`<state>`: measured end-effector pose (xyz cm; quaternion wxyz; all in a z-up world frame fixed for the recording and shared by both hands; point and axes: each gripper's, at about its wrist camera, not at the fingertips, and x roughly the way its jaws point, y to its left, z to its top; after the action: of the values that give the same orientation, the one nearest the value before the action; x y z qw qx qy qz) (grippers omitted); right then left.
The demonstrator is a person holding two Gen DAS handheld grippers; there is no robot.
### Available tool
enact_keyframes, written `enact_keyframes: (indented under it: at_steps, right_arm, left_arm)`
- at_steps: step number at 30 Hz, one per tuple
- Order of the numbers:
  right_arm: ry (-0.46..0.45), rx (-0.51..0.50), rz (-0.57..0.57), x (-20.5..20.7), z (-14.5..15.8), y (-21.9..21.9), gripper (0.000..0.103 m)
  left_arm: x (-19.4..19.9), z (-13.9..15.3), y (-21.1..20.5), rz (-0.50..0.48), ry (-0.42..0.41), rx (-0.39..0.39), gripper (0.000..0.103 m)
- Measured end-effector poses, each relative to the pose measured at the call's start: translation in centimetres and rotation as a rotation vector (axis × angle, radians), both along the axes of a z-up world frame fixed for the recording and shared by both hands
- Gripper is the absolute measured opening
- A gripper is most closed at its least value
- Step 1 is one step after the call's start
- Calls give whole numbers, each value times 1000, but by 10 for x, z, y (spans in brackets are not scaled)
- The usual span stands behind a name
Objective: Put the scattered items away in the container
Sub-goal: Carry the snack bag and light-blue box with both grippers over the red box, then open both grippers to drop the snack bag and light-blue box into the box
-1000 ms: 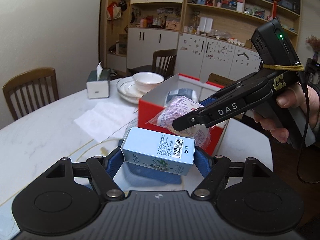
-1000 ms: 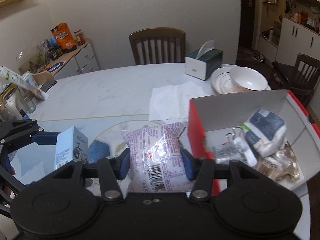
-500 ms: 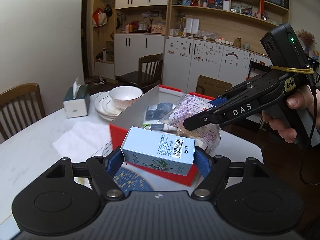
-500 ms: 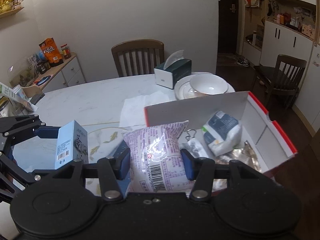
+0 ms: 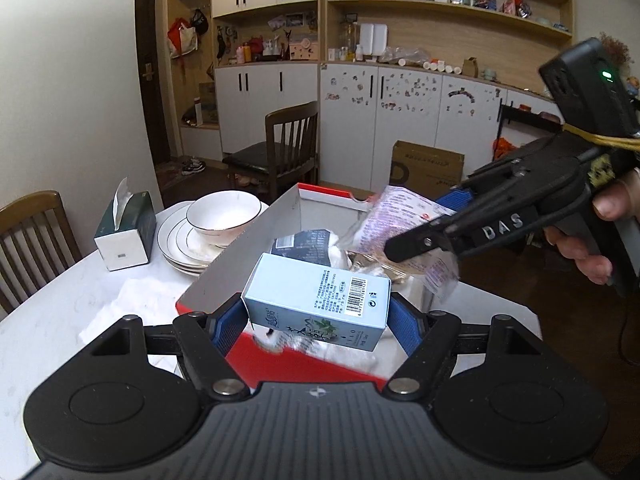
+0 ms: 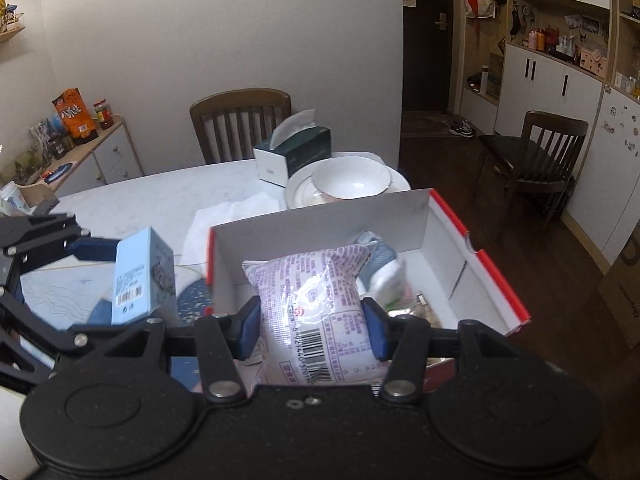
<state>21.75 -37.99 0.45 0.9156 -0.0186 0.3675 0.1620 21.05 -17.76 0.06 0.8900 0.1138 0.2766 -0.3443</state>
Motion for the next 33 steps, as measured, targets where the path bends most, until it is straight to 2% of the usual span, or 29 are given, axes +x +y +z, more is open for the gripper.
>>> enact_keyframes:
  at_steps: [4,9,17,24,33]
  right_arm:
    - [-4,-13,-10,15,-8,-8,51]
    - [16,-6,-31,38,-20,-17,51]
    - [23,-34,15,59,-41,-19,51]
    - [30,-115,99,64,-60,-11,51]
    - [60,-104,108,65,-74,-21,51]
  left_arm:
    - [19,-5,-17,20,28,18,75]
    - [40,-21,-39,27,51,78,75]
    - [65,-45,-60,43,99,158,75]
    - [78,-62,-74,26,147,224,75]
    - [81,-80,-85,-5,192,284,75]
